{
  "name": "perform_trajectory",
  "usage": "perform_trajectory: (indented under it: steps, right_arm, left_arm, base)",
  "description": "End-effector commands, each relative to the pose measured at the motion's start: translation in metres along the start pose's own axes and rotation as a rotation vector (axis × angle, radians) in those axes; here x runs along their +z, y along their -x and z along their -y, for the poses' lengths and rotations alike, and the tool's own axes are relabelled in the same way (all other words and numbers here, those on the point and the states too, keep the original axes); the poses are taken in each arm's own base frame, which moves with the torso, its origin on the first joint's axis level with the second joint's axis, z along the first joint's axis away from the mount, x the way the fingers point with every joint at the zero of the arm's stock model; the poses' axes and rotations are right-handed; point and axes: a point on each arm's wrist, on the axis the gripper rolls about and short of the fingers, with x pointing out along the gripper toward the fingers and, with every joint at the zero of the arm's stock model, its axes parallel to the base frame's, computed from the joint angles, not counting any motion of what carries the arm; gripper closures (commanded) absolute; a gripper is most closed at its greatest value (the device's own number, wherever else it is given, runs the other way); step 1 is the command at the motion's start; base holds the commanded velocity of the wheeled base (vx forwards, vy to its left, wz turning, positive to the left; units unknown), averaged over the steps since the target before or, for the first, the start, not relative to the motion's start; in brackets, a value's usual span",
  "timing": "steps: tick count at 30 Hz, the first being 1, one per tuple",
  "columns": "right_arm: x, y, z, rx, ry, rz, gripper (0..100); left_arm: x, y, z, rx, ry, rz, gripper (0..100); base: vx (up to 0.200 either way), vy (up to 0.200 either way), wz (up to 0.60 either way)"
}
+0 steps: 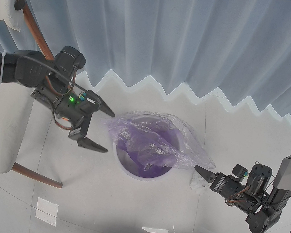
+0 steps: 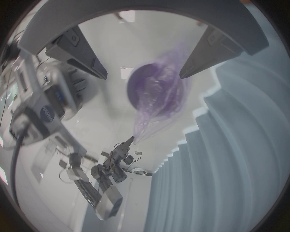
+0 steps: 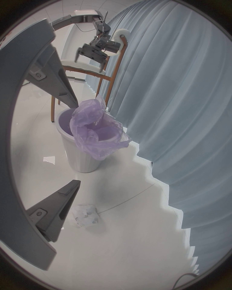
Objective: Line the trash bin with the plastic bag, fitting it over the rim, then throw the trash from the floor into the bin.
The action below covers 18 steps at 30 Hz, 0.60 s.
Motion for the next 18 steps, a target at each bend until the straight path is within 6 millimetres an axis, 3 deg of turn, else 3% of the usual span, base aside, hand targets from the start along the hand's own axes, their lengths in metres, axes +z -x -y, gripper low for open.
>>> perform_trajectory:
  steps: [1, 9, 18]
  right_arm:
    - [-0.003, 0.000, -0.003, -0.004, 0.005, 0.006, 0]
    - [-0.003, 0.000, -0.003, -0.004, 0.005, 0.006, 0]
    - [-0.003, 0.000, -0.003, -0.009, 0.005, 0.009, 0]
  left_arm:
    - [-0.049, -0.034, -0.053, 0.038, -0.176, -0.007, 0]
    - [-0.045, -0.050, -0.062, 0.049, -0.225, 0.010, 0]
    - [-0.053, -0.091, -0.054, -0.036, -0.225, 0.017, 0]
  base:
    - [0.000, 0.000, 0.00]
    - [0.000, 0.000, 0.00]
    - [0.000, 0.000, 0.00]
